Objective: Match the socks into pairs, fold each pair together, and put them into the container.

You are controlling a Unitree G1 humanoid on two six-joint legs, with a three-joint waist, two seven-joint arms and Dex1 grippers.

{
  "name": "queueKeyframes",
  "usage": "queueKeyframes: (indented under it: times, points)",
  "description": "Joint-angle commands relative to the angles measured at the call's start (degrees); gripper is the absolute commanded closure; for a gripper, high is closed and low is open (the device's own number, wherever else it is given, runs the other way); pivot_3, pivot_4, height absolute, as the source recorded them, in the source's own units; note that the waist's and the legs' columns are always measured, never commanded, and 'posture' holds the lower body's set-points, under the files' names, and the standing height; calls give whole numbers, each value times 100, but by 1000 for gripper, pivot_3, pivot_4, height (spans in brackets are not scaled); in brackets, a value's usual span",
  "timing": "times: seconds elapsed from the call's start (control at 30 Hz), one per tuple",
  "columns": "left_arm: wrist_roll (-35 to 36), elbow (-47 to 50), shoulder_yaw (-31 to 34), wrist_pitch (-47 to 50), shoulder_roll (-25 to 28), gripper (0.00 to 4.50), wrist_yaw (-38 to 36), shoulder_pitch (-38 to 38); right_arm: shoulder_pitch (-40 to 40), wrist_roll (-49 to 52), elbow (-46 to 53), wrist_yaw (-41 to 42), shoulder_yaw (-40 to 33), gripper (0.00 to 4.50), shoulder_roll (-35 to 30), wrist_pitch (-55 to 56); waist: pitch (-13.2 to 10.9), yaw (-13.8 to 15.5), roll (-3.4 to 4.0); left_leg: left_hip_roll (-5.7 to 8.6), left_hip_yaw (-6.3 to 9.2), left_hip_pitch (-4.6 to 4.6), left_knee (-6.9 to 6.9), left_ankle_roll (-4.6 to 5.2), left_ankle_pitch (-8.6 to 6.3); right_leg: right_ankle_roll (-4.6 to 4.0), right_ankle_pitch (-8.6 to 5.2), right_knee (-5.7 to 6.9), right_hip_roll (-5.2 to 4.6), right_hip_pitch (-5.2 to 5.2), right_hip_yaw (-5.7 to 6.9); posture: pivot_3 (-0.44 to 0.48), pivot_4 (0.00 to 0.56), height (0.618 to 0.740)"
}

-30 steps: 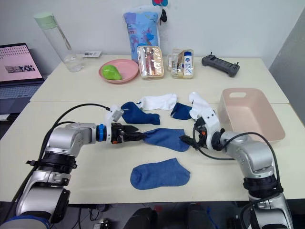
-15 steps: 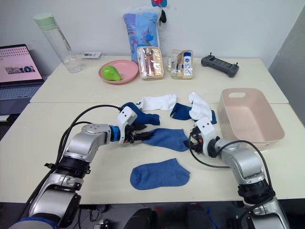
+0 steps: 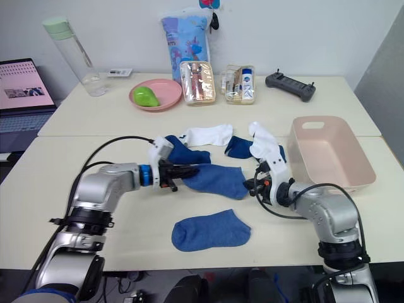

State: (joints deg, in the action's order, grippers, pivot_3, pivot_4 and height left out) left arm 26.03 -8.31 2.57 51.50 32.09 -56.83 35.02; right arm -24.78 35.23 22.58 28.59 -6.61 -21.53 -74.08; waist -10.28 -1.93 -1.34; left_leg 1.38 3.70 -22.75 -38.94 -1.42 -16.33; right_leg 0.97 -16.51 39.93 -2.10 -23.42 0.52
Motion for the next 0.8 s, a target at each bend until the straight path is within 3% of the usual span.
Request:
queueKeyframes:
  times: [0.03,0.2,0.33,0.53,0.8]
  points:
    - [852,985,532,1102,393,4487,-60,-185,-207,889,674,103,-665,4500,16,-880,0,5,1,0,2,2,0,0,0,0,0,0,0,2,2,0,150,733]
    - [1720,2319,752,2034,1167,4487,-274,-1144,2,1995,1273,298,-1154,4500,-331,-1825,0,12,2,1,1,7,3,1,-1,0,0,-8,-2,11,-3,0,150,733]
    - [2023,2840,844,2135,1135,4487,26,-1750,427,2242,1588,107,-887,4500,-597,-1842,0,36,2,1,5,10,4,2,-1,-1,-1,-10,-2,17,2,0,150,733]
    - [1510,3412,231,1181,1183,4487,255,-2741,862,1995,1922,26,-215,4500,-985,-1424,0,23,2,1,-6,20,7,3,-2,-1,-1,-8,-2,21,-8,0,150,733]
    - [1228,3400,-92,530,1037,4487,549,-3162,1194,1355,1796,17,544,4500,-1454,-402,1,26,1,1,-8,21,9,3,-2,0,-1,-10,-2,22,-6,0,150,733]
